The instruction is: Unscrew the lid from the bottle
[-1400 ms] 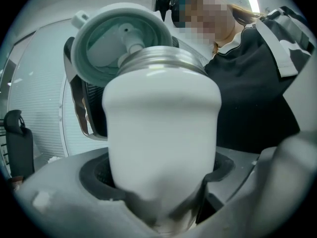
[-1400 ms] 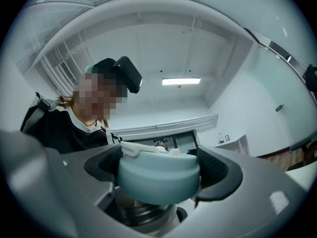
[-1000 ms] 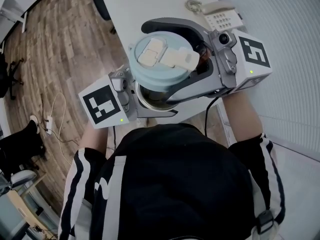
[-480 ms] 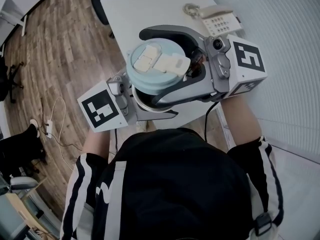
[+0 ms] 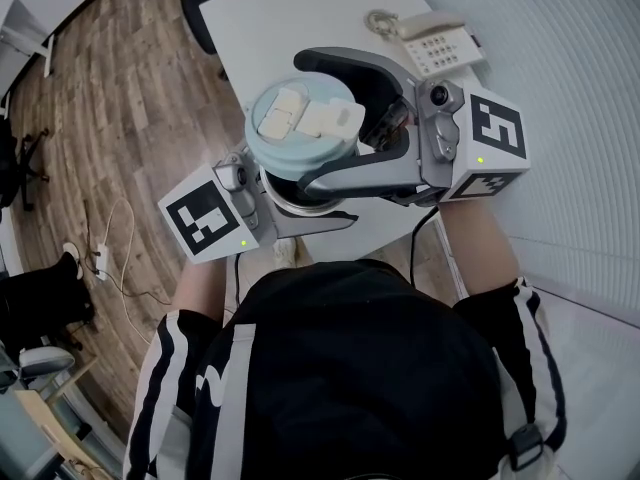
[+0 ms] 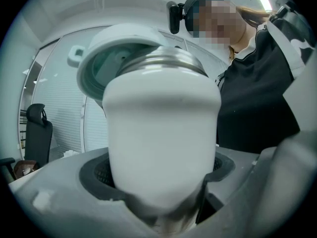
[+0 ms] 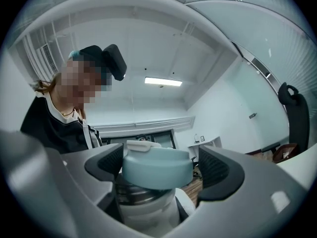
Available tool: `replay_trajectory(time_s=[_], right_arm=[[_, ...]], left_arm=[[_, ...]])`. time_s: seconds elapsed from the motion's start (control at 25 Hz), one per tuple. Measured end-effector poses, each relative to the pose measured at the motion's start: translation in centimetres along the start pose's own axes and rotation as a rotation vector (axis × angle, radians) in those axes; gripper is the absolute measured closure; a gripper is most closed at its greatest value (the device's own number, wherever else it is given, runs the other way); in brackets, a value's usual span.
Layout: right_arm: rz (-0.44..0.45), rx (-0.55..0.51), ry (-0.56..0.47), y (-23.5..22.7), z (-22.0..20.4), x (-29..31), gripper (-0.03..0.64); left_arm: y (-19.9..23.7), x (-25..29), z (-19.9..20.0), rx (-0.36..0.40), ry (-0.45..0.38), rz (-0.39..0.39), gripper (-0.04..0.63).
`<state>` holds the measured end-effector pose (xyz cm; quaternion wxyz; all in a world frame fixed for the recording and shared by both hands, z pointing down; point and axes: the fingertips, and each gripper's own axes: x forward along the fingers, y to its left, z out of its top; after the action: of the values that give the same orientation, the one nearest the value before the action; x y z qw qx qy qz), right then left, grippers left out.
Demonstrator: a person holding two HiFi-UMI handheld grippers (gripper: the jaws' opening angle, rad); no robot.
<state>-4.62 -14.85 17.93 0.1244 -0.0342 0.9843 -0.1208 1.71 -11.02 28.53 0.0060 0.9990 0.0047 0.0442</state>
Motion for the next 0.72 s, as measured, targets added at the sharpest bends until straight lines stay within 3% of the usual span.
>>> replay_trajectory(time_s=[0.36, 0.72], right_arm=[[-0.102, -0.091, -0.007, 0.3, 0.4, -1.6, 0.155], [-0.382, -0.271, -0.018, 0.4, 0.6, -7.8, 0.156]], left_arm=[[1.7, -1.1, -0.6, -0.027, -0.024, 0.075, 0.138], [2.4, -0.7, -1.1, -0.011, -0.026, 0.138, 0.138]])
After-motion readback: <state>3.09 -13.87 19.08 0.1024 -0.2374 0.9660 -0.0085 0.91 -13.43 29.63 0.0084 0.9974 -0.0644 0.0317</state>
